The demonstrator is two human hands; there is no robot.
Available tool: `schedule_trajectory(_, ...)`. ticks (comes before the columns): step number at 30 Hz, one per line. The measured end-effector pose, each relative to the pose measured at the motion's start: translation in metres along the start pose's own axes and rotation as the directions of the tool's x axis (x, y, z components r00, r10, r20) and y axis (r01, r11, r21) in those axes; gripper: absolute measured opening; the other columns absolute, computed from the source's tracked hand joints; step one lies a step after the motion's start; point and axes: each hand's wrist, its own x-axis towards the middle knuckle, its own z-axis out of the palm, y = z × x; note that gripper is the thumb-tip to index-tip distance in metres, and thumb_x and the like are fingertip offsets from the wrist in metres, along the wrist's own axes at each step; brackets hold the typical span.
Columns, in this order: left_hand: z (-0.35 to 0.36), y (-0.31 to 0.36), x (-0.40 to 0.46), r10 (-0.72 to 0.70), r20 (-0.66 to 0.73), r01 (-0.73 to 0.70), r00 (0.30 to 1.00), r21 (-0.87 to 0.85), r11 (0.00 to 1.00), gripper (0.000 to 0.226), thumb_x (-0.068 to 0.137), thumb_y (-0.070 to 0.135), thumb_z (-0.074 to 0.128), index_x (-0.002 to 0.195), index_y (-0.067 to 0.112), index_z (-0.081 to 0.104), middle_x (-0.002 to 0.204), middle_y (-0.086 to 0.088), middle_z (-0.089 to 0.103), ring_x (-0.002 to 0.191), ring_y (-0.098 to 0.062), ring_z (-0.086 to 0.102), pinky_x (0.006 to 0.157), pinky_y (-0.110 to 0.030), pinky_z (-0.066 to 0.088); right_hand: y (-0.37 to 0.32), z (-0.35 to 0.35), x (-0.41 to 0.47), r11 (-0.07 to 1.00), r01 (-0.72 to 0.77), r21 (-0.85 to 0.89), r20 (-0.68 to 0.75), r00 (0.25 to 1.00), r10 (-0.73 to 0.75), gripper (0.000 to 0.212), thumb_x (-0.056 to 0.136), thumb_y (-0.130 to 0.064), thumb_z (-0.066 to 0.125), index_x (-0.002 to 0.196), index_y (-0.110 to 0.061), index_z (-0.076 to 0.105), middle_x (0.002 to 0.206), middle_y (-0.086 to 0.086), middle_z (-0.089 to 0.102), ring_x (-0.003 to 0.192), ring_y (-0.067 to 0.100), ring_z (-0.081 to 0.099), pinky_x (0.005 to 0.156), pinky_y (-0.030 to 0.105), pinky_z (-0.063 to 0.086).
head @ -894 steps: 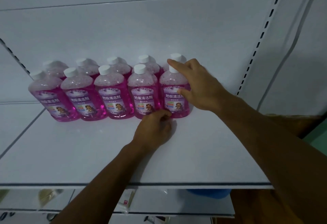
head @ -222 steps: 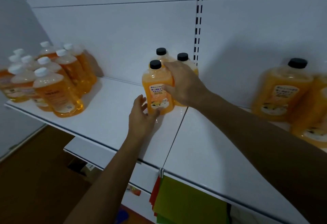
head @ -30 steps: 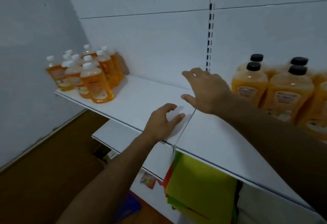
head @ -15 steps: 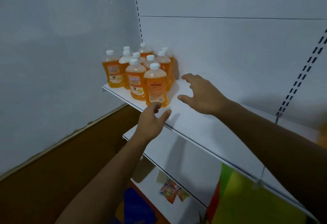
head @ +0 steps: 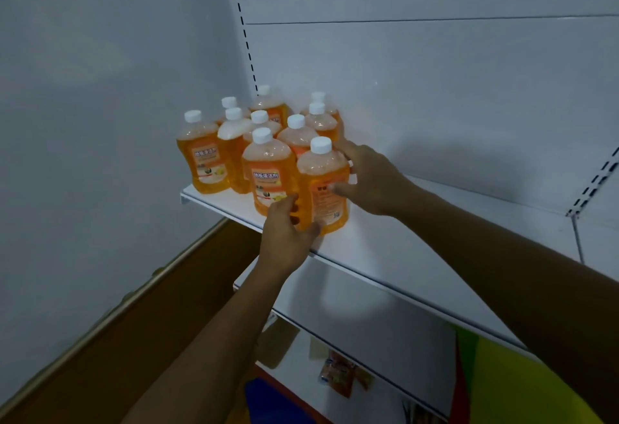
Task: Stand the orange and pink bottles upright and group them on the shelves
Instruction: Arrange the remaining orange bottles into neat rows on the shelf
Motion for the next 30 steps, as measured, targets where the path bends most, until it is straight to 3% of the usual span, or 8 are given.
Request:
schedule_trajectory(3,0.005,0.002,0.0,-0.001,-0.016,0.0,1.0,-0.042,0.999,0.038,0.08,0.018,0.076,0.112,0.018,0.056,0.099,0.006,0.058,0.096,-0.015,0.058,0.076,-0.022,0.049,0.008,-0.009,-0.006,0.999,-0.046,-0.003,-0.005,0.999,0.046,0.055,0.084,-0.009,0.069,0.133,-0.007,0.043,0.118,0.008,0.058,0.074,0.001,0.049,0.063,-0.006,0.036)
schedule_trajectory(5,0.017,0.008,-0.002,0.011,0.018,-0.009,1.0,-0.086,0.996,0.037,0.078,0.016,0.078,0.104,0.017,0.052,0.103,0.004,0.06,0.099,-0.015,0.059,0.08,-0.027,0.052,0.014,-0.015,-0.009,0.997,-0.053,0.053,0.057,0.997,0.05,0.056,0.084,-0.012,0.069,0.133,-0.011,0.042,0.117,0.004,0.057,0.081,0.001,0.054,0.065,-0.001,0.041)
schedule_trajectory(10,0.057,0.042,-0.004,0.1,0.087,-0.096,0.991,-0.053,0.994,0.045,0.07,0.022,0.085,0.101,0.022,0.051,0.101,0.007,0.055,0.09,-0.013,0.059,0.064,-0.01,0.049,0.029,-0.025,-0.018,0.981,-0.175,0.087,0.059,0.984,0.17,0.088,0.064,-0.068,0.073,0.132,-0.024,0.04,0.117,-0.009,0.057,0.102,0.014,0.061,0.084,0.034,0.055)
schedule_trajectory(14,0.083,0.059,-0.006,0.113,0.165,-0.096,0.98,-0.107,0.99,0.043,0.069,0.029,0.085,0.097,0.021,0.053,0.112,0.006,0.057,0.087,-0.013,0.061,0.063,-0.013,0.05,0.053,-0.05,-0.042,0.951,-0.304,0.066,-0.106,0.945,0.309,0.074,0.073,-0.036,0.079,0.13,-0.014,0.037,0.114,-0.001,0.051,0.097,0.016,0.053,0.076,0.027,0.05)
schedule_trajectory(18,0.089,0.065,-0.004,0.07,0.307,-0.002,0.949,-0.218,0.976,0.07,0.075,0.037,0.077,0.135,0.025,0.044,0.132,0.011,0.052,0.114,-0.01,0.055,0.086,-0.024,0.049,0.072,-0.095,-0.065,0.916,-0.319,0.242,-0.006,0.944,0.33,0.055,0.077,-0.02,0.077,0.122,-0.014,0.046,0.116,0.006,0.055,0.1,0.024,0.059,0.079,0.036,0.057)
schedule_trajectory(21,0.104,0.079,0.002,0.167,0.462,-0.053,0.871,-0.248,0.967,0.056,0.082,0.034,0.071,0.134,0.027,0.051,0.126,0.012,0.063,0.115,-0.01,0.06,0.096,-0.033,0.051,0.08,-0.124,-0.079,0.918,-0.252,0.308,0.045,0.967,0.25,0.048,0.078,-0.012,0.076,0.121,-0.017,0.055,0.115,0.001,0.06,0.098,0.02,0.063,0.075,0.029,0.058)
schedule_trajectory(25,0.139,0.099,0.019,0.247,0.492,-0.108,0.835,-0.294,0.95,0.04,0.084,0.021,0.073,0.121,0.023,0.06,0.113,0.01,0.069,0.103,-0.009,0.066,0.083,-0.022,0.055,0.093,-0.149,-0.092,0.95,-0.253,0.183,-0.031,0.964,0.263,0.05,0.079,-0.02,0.075,0.126,-0.017,0.058,0.113,-0.002,0.063,0.098,0.016,0.063,0.081,0.029,0.055)
schedule_trajectory(30,0.188,0.104,0.055,0.257,0.491,-0.132,0.832,-0.276,0.952,0.057,0.076,0.023,0.081,0.125,0.021,0.052,0.114,0.009,0.066,0.101,-0.007,0.065,0.079,-0.024,0.056,0.123,-0.161,-0.104,0.933,-0.359,-0.022,-0.266,0.902,0.34,0.061,0.075,-0.02,0.079,0.129,-0.015,0.05,0.125,0.0,0.058,0.109,0.015,0.056,0.081,0.022,0.045)
